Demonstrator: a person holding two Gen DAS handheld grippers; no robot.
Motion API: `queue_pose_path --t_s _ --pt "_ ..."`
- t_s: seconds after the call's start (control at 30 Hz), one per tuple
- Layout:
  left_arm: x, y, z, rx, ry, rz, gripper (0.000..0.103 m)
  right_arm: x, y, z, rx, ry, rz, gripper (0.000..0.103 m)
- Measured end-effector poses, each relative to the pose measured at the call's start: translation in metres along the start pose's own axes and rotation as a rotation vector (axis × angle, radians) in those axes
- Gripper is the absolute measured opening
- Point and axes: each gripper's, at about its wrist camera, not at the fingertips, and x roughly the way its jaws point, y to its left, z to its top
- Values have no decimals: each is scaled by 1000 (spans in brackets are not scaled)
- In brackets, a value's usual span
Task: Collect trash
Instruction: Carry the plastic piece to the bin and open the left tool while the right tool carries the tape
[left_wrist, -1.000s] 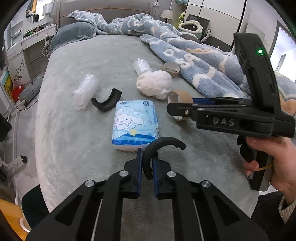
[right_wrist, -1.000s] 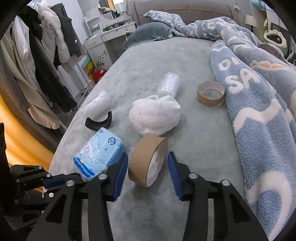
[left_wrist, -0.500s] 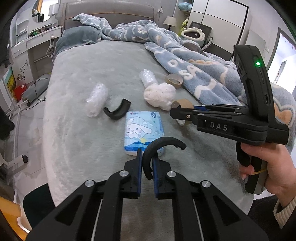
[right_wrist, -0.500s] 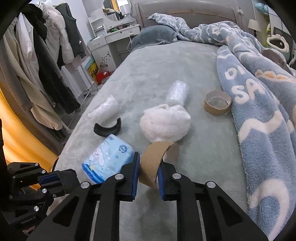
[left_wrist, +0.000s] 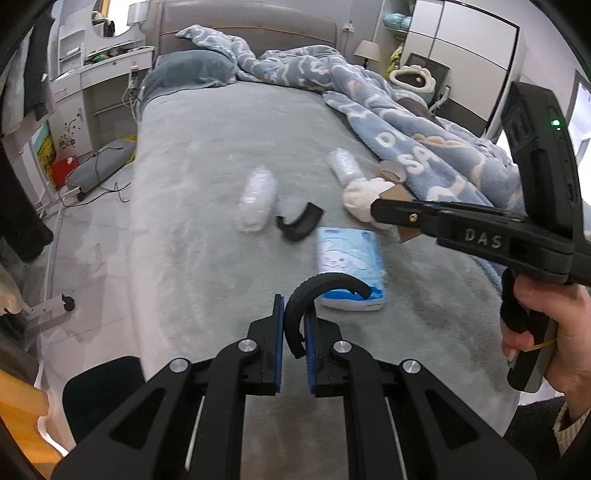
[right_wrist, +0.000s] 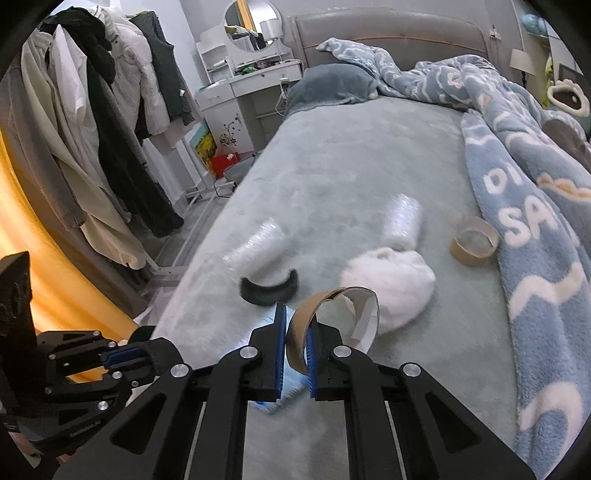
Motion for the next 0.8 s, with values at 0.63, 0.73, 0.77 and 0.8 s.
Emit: queue_pose_path --t_s 0.63,0.73,0.77,0.8 --pt "-19 74 -13 -97 33 113 11 31 78 24 -81 8 109 10" --pt "-21 88 -17 -117 45 133 11 35 89 27 -92 10 123 10" --pt "-22 94 -19 -124 50 143 11 37 94 28 -98 11 129 10" --pt "-23 98 -20 -127 55 150 11 39 98 28 -102 12 136 10"
